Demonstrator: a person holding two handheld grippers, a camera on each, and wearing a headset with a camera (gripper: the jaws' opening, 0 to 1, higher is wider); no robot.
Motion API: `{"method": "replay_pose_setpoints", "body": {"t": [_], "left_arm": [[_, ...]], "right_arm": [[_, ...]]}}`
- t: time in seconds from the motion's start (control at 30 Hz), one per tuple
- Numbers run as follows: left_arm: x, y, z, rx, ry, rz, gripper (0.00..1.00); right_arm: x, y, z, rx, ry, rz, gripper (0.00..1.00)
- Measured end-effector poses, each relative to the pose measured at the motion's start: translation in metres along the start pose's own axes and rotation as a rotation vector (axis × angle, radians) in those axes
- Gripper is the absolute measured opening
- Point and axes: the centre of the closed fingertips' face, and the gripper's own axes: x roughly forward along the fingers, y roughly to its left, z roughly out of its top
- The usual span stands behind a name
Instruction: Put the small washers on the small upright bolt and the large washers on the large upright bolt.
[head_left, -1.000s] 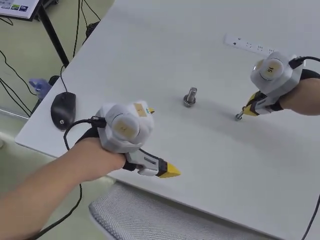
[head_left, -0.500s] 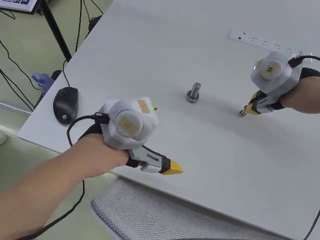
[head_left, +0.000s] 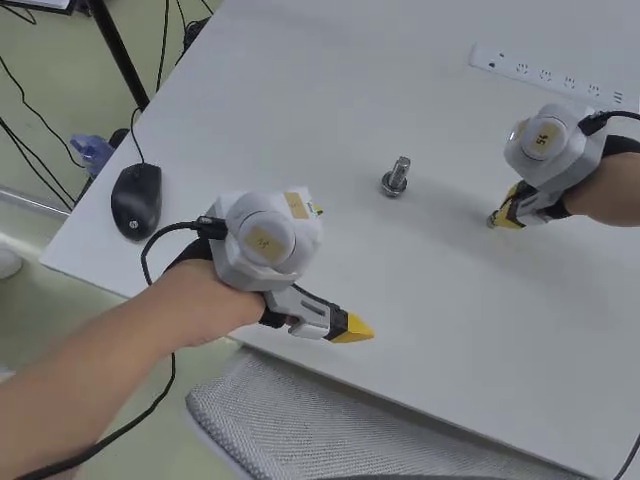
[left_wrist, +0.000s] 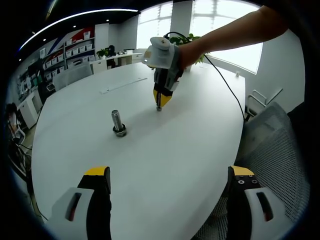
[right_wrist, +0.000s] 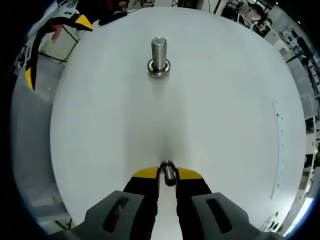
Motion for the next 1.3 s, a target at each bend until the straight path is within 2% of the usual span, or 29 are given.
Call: {"method": "replay_pose_setpoints", "body": {"t": [0.5, 0.67, 0.93, 1.13, 1.3], "left_arm": [[0.0, 0.0, -0.003, -0.004, 0.007, -0.014, 0.95], [-0.001, 0.0, -0.003, -0.003, 0.011, -0.016, 0.94], [-0.002, -0.001, -0.003, -0.002, 0.007, -0.016, 0.94], [-0.004, -0.002, 0.001, 0.003, -0.002, -0.011, 0.95], [-0.005, -0.001, 0.002, 0.007, -0.003, -0.008, 0.96]], "right_arm": [[0.001, 0.004, 0.002, 0.007, 0.014, 0.005, 0.13], [0.004, -0.003, 0.0, 0.012, 0.01, 0.002, 0.13], [0.0, 0.003, 0.002, 0.021, -0.002, 0.001, 0.19], [-0.016, 0.0, 0.008, 0.032, -0.051, -0.027, 0.25], [-0.034, -0.003, 0.015, 0.076, -0.138, -0.055, 0.3]]}}
